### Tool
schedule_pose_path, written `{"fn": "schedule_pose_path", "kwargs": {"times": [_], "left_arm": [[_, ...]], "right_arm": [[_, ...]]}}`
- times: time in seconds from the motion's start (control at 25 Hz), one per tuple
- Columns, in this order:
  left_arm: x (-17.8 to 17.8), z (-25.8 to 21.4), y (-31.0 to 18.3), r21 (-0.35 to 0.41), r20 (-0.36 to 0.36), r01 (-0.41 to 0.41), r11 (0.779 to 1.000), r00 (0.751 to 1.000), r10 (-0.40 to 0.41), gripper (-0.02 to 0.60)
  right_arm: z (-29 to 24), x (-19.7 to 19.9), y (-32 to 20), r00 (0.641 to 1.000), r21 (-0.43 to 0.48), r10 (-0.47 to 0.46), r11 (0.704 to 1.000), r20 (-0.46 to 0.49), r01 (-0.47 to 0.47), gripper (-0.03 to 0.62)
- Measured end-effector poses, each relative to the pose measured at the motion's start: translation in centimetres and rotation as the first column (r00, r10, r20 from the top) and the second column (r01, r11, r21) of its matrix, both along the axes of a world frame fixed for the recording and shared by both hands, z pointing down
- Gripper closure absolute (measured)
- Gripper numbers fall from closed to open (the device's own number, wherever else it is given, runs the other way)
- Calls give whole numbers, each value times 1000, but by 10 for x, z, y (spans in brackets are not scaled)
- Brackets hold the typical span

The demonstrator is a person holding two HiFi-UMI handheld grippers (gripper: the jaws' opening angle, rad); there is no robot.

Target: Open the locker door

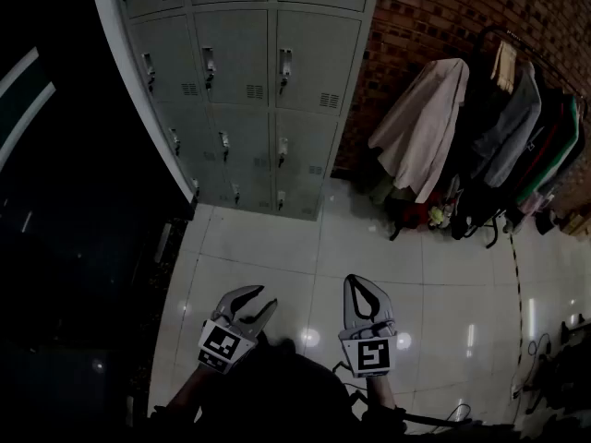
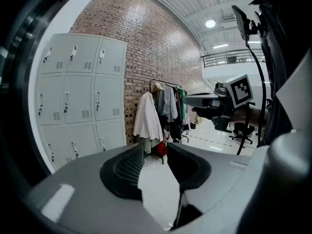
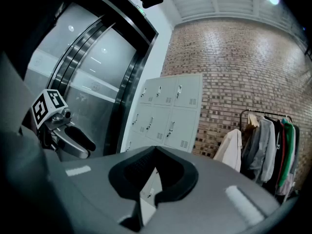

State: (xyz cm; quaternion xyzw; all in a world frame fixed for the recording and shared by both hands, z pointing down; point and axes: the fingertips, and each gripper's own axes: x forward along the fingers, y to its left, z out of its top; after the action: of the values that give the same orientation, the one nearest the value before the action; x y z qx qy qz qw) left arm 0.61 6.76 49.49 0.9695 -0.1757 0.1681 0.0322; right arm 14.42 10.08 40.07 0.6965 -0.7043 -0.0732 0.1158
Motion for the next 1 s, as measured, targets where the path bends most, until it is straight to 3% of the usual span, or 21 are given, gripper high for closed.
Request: {"fn": "schedule_pose_path", "kwargs": {"times": [0.28,0.48,0.68,1.0], "left_arm": [[1,2,1,-8,-1,-4,1000,1000,4,419],[3,-5,-8,-12,0,-3,1000,1000,3,419],[-8,-2,-30,-36,-2,56,998,998,-57,419],[-52,21,-110,-105,26,201,974,980,-199,418]], "right_arm": [[12,2,-7,999,-27,-11,1000,38,12,592],[10,5,-52,995,-42,-68,997,70,71,591],[3,14,-140,994,-65,-112,992,-1,111,534],[-4,34,-345,987,-89,-154,985,-43,149,534]]}}
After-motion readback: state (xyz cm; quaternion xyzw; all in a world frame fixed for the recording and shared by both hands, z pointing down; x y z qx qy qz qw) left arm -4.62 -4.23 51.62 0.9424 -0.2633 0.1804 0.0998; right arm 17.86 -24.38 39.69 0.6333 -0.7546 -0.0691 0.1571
